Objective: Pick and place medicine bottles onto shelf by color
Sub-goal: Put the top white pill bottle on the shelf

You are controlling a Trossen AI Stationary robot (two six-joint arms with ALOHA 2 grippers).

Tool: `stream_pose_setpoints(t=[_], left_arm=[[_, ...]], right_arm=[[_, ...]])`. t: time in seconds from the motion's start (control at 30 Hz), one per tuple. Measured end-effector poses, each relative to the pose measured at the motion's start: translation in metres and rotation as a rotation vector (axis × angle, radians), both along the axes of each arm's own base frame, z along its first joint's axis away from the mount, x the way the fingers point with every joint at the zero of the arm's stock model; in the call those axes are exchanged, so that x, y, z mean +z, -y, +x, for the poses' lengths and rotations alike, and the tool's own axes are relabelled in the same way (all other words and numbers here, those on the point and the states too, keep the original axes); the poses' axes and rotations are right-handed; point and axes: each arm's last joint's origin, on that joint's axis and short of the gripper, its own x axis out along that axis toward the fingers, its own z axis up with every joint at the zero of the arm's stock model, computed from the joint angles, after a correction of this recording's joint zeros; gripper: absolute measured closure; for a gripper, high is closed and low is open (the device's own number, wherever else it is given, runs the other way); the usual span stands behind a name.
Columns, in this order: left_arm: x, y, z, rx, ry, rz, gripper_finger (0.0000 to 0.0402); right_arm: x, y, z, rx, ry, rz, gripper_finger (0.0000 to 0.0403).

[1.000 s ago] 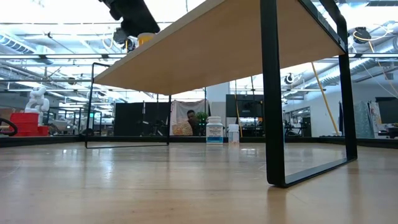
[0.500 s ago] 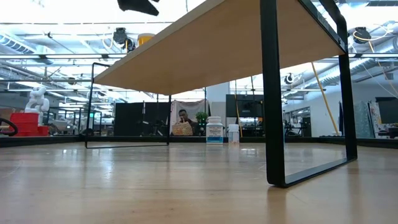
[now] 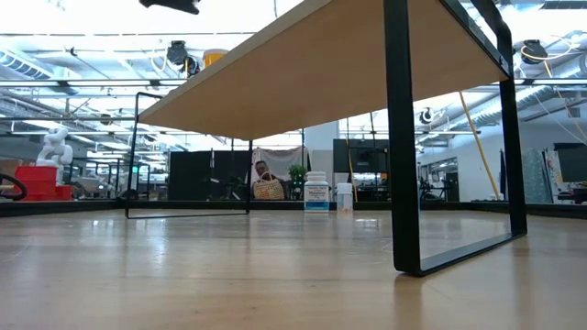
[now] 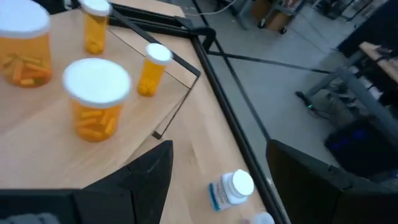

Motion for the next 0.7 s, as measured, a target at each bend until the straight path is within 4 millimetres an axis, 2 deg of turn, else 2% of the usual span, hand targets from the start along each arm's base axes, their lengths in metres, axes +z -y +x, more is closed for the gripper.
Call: stream_pose_setpoints(t=[0.2, 0.3, 0.43, 0.57, 0.7], left_arm=[[-0.024, 0.001, -0.019, 0.056, 0.027, -0.035, 0.0197], [-0.035, 0.000, -0.023, 0.088, 0.019, -0.020, 0.0199], [-0.039, -0.001, -0.025, 0.094, 0.019, -0.003, 0.0198], [-0.040, -0.002, -0.024, 0.089, 0.014, 0.009, 0.0199], [-0.038, -0.002, -0.023, 0.073, 0.025, 0.040, 0.0197]], right_arm=[[0.003, 0.044, -0.005, 0.036, 0.046, 0.058, 0.0149], [0.008, 0.070, -0.010, 0.038, 0.102, 0.068, 0.0149], [0.009, 0.105, -0.019, 0.022, 0.185, 0.127, 0.0149], [-0.001, 0.138, -0.026, -0.001, 0.206, 0.191, 0.0149], [-0.022, 0.163, -0.027, 0.004, 0.177, 0.259, 0.0149]])
